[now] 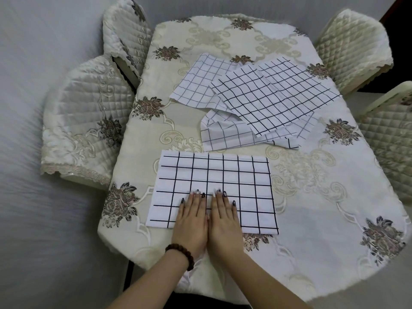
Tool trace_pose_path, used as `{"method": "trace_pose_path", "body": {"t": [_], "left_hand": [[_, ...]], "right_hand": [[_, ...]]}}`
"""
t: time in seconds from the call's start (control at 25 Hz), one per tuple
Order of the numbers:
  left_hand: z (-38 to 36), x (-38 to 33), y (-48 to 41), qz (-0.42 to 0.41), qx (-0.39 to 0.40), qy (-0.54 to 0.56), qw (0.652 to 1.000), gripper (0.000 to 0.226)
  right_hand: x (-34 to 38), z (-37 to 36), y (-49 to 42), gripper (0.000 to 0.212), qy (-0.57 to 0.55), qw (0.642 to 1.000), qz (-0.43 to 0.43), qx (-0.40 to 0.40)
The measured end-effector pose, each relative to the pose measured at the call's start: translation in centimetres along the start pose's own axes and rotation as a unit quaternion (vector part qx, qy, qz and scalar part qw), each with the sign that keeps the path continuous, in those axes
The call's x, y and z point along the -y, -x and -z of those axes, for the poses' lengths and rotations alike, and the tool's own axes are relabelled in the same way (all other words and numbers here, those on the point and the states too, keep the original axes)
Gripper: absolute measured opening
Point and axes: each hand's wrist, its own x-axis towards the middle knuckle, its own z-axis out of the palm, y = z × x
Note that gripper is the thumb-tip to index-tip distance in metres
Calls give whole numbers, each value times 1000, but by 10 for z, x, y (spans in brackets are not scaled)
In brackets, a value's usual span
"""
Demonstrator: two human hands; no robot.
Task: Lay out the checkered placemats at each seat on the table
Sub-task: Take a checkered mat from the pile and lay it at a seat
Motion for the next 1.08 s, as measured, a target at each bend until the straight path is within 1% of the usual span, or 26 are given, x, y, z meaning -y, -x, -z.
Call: {"method": "trace_pose_path", "body": {"t": [0.08, 0.2, 0.32, 0.6, 0.8, 0.96, 1.08], "left_hand": [[-9, 4, 1, 12, 5, -11, 1000, 53], [-12, 14, 3, -4, 11, -33, 999, 53], [-11, 28, 8, 17, -1, -39, 999, 57], [-2, 67, 24, 74, -19, -36, 996, 56], [-1, 73, 26, 88, -26, -45, 995, 56], [-2, 74, 28, 117, -13, -45, 992, 59], [0, 79, 28, 143, -3, -39, 989, 65]], "right_hand": [[-3, -6, 2, 55, 21, 1000, -7, -1], [-9, -8, 1, 55, 43, 999, -2, 1], [-20, -8, 3, 56, 50, 999, -4, -4], [-69, 6, 22, 57, 53, 996, -71, -20], [-90, 15, 31, 61, 53, 991, -122, -23], [-106, 20, 37, 59, 63, 986, -152, -27], [-108, 21, 37, 60, 57, 985, -161, -13]]}}
